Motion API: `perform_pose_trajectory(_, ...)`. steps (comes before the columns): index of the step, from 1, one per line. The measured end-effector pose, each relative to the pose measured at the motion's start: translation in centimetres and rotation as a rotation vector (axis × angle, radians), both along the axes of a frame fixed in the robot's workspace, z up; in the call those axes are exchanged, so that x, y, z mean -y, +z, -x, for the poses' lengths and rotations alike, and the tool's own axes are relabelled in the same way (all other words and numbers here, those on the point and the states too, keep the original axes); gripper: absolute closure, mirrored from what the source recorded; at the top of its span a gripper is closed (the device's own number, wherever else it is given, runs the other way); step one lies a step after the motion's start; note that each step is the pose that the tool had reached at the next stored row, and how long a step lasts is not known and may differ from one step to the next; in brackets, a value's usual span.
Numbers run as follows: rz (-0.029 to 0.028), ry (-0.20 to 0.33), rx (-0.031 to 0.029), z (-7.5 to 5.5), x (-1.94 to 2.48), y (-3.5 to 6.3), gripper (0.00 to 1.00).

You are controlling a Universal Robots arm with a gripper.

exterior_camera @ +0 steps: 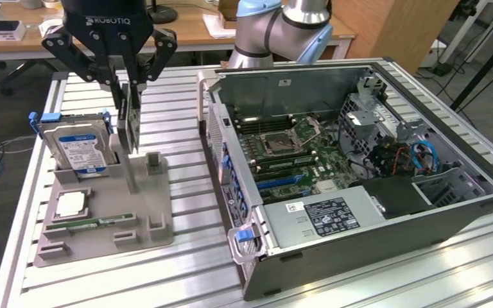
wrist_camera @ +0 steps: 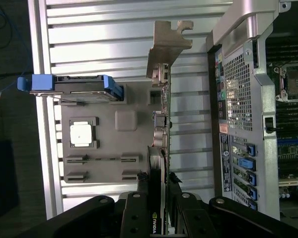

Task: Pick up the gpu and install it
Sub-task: 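Pick up the gpu and move the gpu toward the slot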

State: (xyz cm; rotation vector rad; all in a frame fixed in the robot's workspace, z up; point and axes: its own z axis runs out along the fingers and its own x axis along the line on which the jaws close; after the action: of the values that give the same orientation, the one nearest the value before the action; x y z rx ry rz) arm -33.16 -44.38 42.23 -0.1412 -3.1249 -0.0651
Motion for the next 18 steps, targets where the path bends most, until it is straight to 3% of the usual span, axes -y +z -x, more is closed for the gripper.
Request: perform_pose_trajectory(18,-0.0001,0.0,0.0001,-0.54,-0.01,0.0,0.74)
